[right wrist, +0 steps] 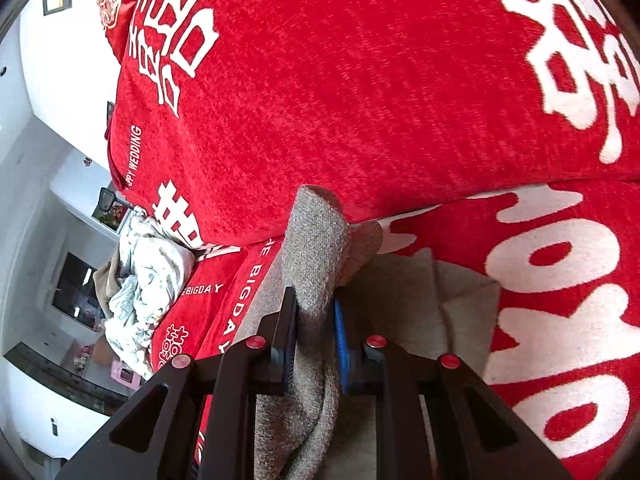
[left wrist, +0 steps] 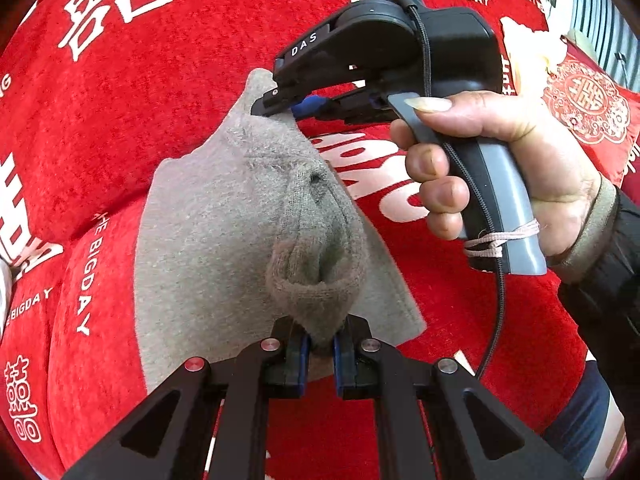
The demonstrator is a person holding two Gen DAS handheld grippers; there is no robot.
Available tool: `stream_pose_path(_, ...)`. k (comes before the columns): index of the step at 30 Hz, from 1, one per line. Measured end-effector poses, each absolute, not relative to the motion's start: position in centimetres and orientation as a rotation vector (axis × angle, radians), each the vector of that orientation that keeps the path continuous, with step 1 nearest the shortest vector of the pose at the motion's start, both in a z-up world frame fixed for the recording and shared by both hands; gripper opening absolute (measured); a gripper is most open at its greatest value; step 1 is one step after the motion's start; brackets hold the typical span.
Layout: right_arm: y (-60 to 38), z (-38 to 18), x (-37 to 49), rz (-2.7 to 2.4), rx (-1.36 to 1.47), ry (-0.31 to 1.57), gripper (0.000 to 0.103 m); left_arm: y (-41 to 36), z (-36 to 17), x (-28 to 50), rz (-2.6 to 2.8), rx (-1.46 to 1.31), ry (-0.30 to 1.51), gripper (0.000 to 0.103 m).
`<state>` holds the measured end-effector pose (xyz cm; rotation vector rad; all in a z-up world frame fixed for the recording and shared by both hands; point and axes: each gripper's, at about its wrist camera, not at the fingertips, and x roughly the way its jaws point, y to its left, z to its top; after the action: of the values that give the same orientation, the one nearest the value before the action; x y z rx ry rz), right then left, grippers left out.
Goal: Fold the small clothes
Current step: 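Hold the folded grey sweatshirt with both grippers and lower it onto the cushion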
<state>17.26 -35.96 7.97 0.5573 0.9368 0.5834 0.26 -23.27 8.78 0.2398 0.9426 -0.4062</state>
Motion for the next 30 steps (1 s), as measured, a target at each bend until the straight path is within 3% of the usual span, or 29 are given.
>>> stream_pose_path(30, -39.8, 4.2, 17.8, 0.544, 0.628, 0.967, 0.018, -26.0, 6.0, 1.5, -0.454, 0.278, 1.008, 0.01)
